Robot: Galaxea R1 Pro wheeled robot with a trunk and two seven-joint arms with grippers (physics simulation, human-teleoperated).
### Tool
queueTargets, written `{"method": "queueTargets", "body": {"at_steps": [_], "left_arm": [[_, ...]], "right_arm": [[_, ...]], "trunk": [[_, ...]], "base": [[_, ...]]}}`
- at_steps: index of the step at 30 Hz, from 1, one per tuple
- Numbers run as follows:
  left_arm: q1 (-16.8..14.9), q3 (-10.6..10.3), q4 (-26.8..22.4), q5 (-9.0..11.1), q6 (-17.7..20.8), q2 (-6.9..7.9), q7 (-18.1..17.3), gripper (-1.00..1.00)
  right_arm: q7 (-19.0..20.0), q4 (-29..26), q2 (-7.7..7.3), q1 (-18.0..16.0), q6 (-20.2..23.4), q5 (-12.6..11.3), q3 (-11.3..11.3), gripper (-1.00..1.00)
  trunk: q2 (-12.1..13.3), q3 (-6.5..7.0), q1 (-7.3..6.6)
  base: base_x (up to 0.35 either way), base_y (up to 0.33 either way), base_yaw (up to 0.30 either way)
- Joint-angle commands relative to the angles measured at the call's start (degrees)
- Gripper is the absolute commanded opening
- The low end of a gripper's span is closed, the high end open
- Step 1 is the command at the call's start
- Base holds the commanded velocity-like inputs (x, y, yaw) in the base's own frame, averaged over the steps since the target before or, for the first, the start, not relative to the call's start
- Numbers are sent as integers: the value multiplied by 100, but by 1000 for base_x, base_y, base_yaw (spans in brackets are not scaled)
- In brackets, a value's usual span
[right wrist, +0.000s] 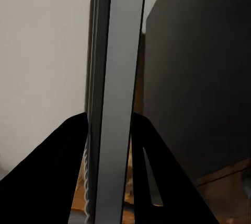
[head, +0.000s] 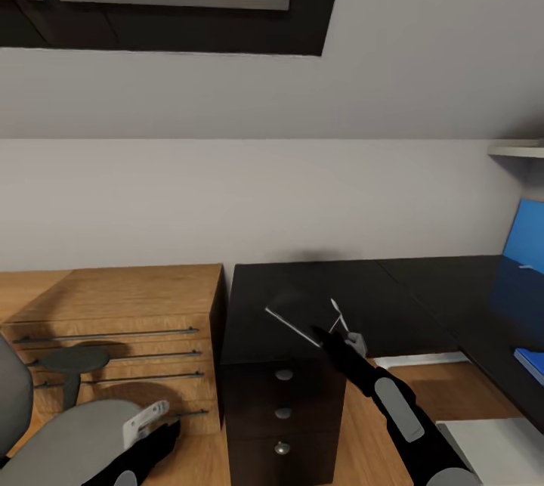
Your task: In the bedroom, organize the workspace by keeping the computer under the desk, ensuring the monitor is on the desk, placing the keyboard on the desk next to the monitor, placing the mouse on the desk next to the keyboard, moving the folder from the swivel chair onto the desk next to the mouse, stacking the notebook on top of the folder with the pen on top of the notebook, and positioning the swivel chair next to the desk.
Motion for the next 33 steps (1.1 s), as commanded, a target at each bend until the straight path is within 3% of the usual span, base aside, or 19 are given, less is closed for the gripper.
{"method": "queueTargets", "body": {"at_steps": [1,23,30,33], "left_arm": [[-4,-63,295,51,-80,17,52,100],[-4,-302,461,55,-297,32,53,100],[-4,-617,465,47,-304,33,71,100],[-4,-642,467,48,-303,33,72,100]], "right_arm": [[94,-80,-48,35,23,198,11,-100],[309,-89,-66,48,27,313,3,-100],[314,-96,-71,48,39,318,2,-100],[314,-100,-71,48,38,318,2,-100]], "trunk": [[38,12,-23],[920,407,-506],[920,407,-506],[920,407,-506]], "base": [[-59,0,0],[-284,-3,-14],[-50,-4,-101],[-4,0,-9]]}}
